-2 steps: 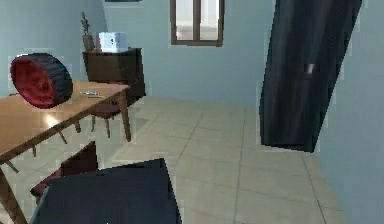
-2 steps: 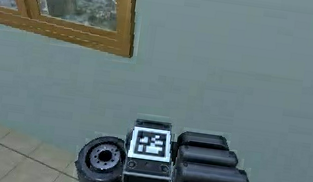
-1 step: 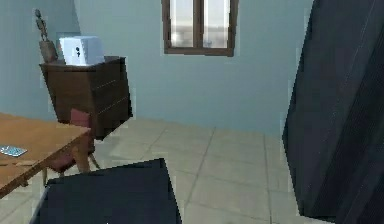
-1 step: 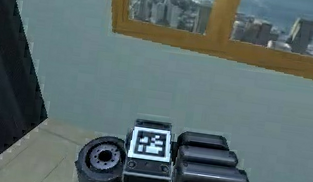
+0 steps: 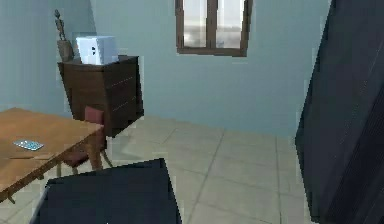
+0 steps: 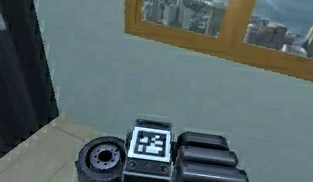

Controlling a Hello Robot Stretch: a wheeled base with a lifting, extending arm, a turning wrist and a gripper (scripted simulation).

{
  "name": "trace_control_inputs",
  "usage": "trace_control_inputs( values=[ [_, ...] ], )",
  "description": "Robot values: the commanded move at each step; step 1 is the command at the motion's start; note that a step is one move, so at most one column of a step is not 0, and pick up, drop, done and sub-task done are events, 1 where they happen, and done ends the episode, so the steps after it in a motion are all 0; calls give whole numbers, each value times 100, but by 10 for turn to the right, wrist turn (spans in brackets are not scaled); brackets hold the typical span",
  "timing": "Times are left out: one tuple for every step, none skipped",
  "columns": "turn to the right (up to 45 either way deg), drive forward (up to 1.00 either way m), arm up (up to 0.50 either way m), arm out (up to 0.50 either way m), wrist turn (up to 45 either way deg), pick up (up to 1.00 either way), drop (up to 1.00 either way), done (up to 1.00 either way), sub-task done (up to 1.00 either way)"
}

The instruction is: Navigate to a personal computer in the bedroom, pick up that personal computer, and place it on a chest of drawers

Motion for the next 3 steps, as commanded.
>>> trace_control_inputs(
  values=[
    [0,100,0,0,0,0,0,0,0],
    [-30,0,0,0,0,0,0,0,0],
    [0,35,0,0,0,0,0,0,0]
  ],
)
